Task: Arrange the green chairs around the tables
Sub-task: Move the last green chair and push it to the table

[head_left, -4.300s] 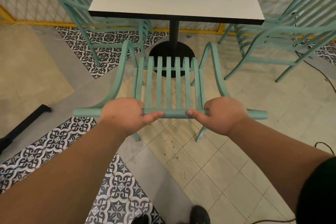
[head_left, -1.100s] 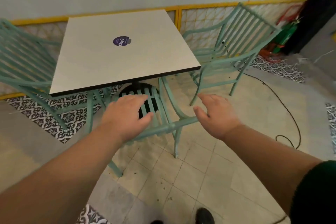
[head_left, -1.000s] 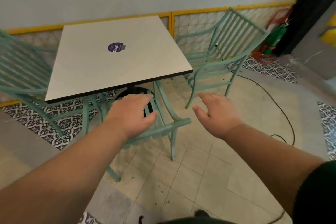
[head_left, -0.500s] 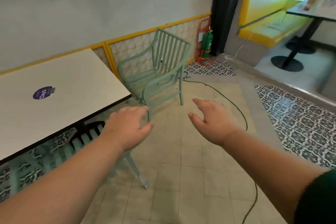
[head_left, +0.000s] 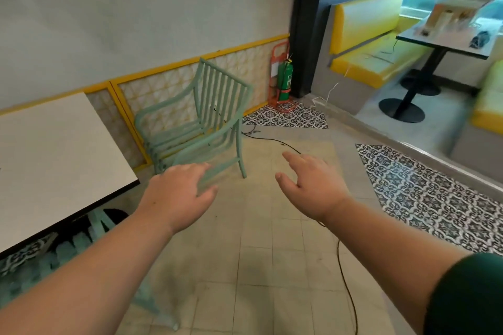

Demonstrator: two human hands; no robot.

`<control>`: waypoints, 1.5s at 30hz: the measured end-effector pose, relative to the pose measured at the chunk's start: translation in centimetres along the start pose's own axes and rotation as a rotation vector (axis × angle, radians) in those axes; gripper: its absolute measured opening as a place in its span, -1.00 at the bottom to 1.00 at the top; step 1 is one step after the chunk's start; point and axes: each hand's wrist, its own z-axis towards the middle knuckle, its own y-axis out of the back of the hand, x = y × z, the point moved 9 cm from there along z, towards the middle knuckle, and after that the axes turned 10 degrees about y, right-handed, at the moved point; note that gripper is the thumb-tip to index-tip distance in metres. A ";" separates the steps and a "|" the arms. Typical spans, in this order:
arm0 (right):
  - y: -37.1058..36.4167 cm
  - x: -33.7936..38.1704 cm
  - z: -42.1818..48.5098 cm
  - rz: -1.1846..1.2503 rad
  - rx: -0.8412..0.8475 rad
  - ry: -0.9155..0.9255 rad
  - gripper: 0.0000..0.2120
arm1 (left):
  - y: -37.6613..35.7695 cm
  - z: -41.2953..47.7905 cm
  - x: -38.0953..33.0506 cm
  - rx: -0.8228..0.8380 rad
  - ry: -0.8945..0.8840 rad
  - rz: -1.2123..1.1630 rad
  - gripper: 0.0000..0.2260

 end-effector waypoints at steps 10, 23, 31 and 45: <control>0.0 -5.2 12.4 0.009 -0.048 -0.070 -0.39 | 0.0 16.3 -0.8 0.009 -0.061 -0.003 -0.46; 1.0 -18.4 28.8 -0.011 -0.041 -0.034 -0.39 | -2.2 35.3 -8.6 0.029 -0.020 -0.022 -0.46; 1.1 -27.4 41.5 0.007 0.053 0.104 -0.39 | -3.3 46.0 -12.8 0.016 0.169 -0.074 -0.45; -3.7 -29.2 65.2 0.019 0.156 0.297 -0.43 | -8.0 63.3 -7.0 0.082 0.359 -0.057 -0.39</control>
